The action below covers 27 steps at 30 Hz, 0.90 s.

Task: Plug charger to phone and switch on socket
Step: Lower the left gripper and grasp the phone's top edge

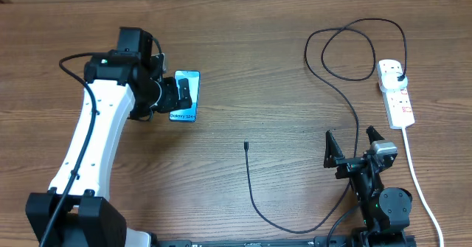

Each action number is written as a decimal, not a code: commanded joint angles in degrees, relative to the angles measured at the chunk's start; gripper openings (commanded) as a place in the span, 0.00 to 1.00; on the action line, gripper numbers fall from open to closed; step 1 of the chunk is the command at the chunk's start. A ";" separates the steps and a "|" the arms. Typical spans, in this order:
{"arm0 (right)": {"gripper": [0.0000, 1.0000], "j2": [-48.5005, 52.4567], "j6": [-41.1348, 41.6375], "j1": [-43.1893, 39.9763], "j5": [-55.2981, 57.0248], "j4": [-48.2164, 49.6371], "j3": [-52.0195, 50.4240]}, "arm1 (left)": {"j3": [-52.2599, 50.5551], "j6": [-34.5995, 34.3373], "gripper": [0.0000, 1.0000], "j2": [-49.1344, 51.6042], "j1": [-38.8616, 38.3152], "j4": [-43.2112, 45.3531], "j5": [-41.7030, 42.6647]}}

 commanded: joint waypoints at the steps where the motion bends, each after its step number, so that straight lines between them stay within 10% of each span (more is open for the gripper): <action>1: 1.00 0.07 -0.24 0.28 -0.09 0.35 -0.59 | 0.98 -2.51 1.00 1.75 -1.57 1.49 -3.50; 27: 1.00 0.07 -0.24 0.28 -0.09 0.35 -0.59 | 0.74 -3.15 1.00 17.79 -4.57 11.21 -10.49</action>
